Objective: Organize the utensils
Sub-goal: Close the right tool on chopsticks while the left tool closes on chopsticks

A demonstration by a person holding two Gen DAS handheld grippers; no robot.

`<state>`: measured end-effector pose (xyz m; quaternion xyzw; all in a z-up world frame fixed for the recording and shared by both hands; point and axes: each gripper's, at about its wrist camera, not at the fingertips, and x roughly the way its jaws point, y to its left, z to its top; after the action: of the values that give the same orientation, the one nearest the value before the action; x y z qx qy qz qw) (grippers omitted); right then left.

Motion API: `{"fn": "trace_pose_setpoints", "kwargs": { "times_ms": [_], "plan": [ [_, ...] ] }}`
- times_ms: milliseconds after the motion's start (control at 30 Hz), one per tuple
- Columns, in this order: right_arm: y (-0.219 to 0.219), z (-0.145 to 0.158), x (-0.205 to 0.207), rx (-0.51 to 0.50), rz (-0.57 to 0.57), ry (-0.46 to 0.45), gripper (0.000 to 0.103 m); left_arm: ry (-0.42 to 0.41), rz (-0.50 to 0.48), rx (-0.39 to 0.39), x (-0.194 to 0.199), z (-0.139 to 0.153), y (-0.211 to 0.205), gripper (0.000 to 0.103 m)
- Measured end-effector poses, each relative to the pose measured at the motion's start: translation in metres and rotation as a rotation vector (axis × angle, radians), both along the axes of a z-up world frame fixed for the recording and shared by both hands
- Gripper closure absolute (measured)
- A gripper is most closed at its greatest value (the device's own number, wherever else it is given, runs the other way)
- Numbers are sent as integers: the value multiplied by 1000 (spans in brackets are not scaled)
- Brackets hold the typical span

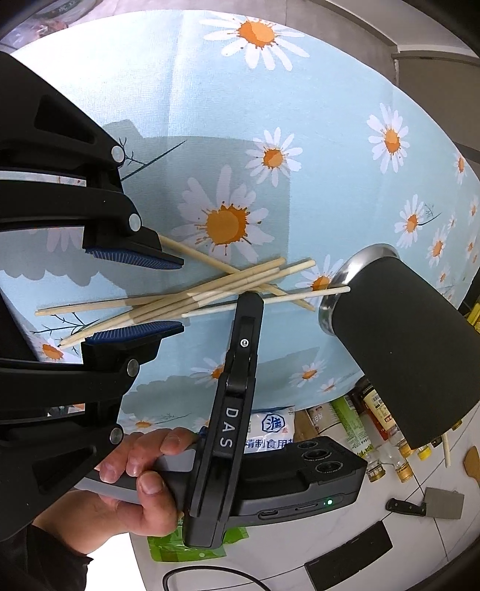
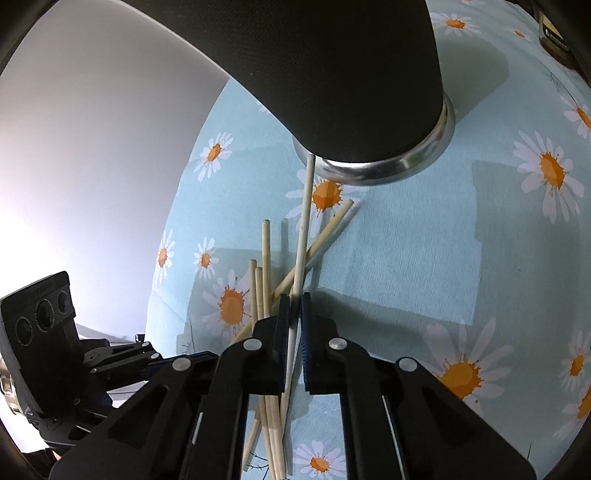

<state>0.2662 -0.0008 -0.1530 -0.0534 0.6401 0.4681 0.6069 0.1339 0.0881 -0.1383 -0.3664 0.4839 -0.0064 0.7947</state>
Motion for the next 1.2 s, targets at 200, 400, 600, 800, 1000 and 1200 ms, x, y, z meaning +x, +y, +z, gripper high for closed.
{"fn": "trace_pose_setpoints", "kwargs": {
  "times_ms": [200,400,600,800,1000,1200],
  "plan": [
    [-7,7,-4,36,9,-13,97,5,3,-3,2,-1,0,75],
    [-15,24,-6,69,21,-58,97,16,0,-22,8,-5,-1,75],
    [-26,33,-5,86,13,-75,97,25,12,-48,15,-9,-2,78],
    [-42,36,-1,82,-8,-78,97,24,25,-75,19,-11,1,83],
    [-54,41,1,87,-14,-82,97,31,36,-101,19,-17,4,87],
    [-56,43,-2,91,-8,-94,97,37,48,-128,19,-24,7,87]
  ]
}}
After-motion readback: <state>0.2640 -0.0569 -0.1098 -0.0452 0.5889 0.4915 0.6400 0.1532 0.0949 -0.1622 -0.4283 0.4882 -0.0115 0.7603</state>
